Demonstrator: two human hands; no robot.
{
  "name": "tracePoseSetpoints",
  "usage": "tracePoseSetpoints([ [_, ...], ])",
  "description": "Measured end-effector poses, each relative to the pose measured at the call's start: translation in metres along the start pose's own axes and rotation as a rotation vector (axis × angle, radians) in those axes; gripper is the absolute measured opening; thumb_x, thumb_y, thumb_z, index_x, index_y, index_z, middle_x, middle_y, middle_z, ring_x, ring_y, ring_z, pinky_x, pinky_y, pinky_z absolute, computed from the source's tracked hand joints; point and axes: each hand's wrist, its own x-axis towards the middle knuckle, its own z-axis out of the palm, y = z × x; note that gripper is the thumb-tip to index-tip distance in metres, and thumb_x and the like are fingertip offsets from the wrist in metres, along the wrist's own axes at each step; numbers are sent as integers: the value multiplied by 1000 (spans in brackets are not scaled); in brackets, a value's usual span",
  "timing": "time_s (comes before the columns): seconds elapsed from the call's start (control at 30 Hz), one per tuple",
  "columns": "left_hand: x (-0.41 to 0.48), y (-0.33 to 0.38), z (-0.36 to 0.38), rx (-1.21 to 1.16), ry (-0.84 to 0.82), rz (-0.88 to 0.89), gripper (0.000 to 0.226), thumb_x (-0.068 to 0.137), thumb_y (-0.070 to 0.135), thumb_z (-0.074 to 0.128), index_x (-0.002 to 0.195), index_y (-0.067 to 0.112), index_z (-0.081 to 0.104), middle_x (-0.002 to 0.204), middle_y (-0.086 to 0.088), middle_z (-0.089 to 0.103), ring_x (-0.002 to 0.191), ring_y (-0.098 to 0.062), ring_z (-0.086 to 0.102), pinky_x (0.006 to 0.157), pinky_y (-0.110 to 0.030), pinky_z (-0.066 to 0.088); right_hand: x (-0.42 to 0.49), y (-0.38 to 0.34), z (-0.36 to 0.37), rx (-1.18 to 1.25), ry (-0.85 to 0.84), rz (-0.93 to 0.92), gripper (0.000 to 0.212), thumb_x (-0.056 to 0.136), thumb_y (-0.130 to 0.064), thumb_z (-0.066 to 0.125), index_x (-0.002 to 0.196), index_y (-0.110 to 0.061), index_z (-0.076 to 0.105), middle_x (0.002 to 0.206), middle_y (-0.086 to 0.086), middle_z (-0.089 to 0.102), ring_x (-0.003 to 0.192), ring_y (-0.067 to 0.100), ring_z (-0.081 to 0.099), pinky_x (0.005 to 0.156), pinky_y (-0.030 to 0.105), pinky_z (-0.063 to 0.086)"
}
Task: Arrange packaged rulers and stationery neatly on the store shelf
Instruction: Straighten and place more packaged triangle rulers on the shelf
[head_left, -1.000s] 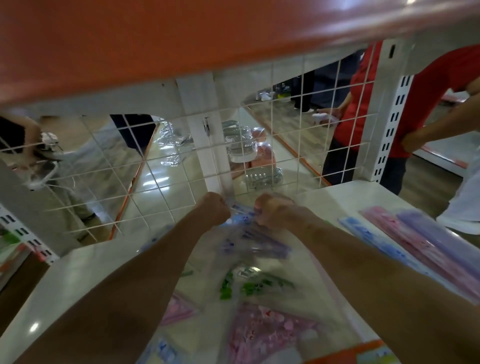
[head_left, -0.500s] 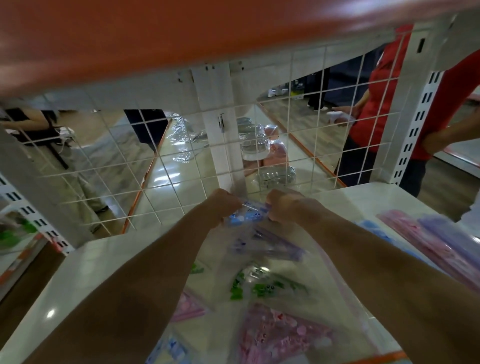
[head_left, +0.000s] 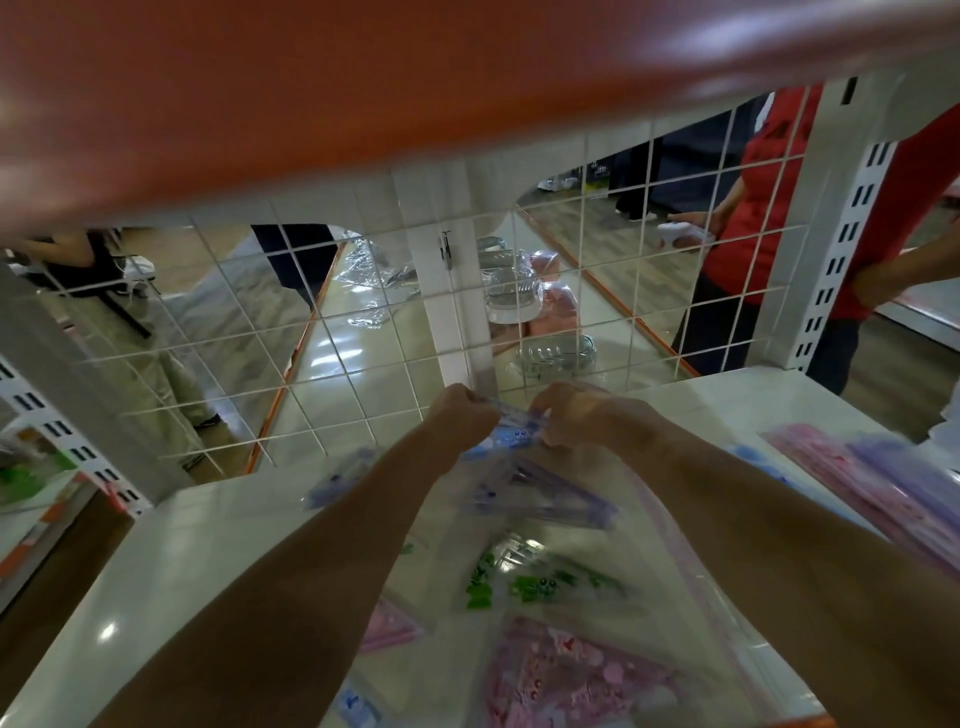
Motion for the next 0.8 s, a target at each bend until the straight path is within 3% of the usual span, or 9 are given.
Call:
tracePoseSetpoints([
  [0.1,3,-1,-7,-93,-11,-42,21,82,-1,57,66,12,55,64,-5,45,53,-13,39,42,-15,31,-2,-1,-2,-3,-5,-5,40,86,-32,64,124,-26,59,129,2,54,116,24,52,96,31,45],
  [0.2,0,-4,-10,-165,4,-70,16,82,-3,62,74,11,60,68,-3,49,56,-12,44,47,-19,37,-8,1,-3,14,3,-23,34,87,-29,63,120,-23,63,124,3,58,113,23,54,93,29,45],
  [0.3,-3,-4,-12,-111,58,76,17,82,-3,63,94,7,69,68,2,56,56,-8,47,41,-10,37,-11,6,-3,51,78,-15,26,86,-27,60,112,-26,67,119,2,59,109,24,55,92,28,44],
  [0.47,-7,-6,-17,120,65,272,17,84,3,61,95,6,72,73,-3,60,58,-7,49,44,-6,36,-16,9,-3,74,173,-58,23,85,-23,59,105,-28,70,115,0,63,105,21,56,84,23,41],
  [0.53,-6,-14,-17,222,63,261,17,85,5,57,92,6,73,73,-4,57,63,-14,50,50,-16,38,-18,9,-1,84,194,-90,23,87,-20,56,103,-28,70,111,-3,63,104,19,56,80,21,38],
  [0.6,-6,-22,-15,275,59,251,21,87,5,50,89,2,71,72,-8,56,68,-23,50,58,-22,35,-19,7,6,44,195,-125,19,87,-20,52,84,-25,69,100,0,64,99,20,55,75,22,35],
  [0.67,-7,-24,-8,328,48,242,25,91,7,43,97,0,67,85,-15,62,82,-32,58,65,-27,37,-21,3,11,16,197,-142,26,87,-20,49,62,-21,50,85,1,58,91,20,46,72,24,31],
  [0.73,-9,-22,-2,388,62,223,27,94,10,39,107,1,61,109,-21,61,102,-36,56,76,-31,39,-25,0,15,-6,218,-157,30,87,-26,52,59,-24,41,81,0,53,87,19,39,72,25,30],
  [0.8,-12,-21,0,414,88,228,24,94,12,41,106,3,59,113,-21,58,105,-35,54,78,-30,38,-27,-1,17,-27,247,-176,21,87,-30,53,67,-24,50,82,-1,52,84,18,40,71,25,30],
])
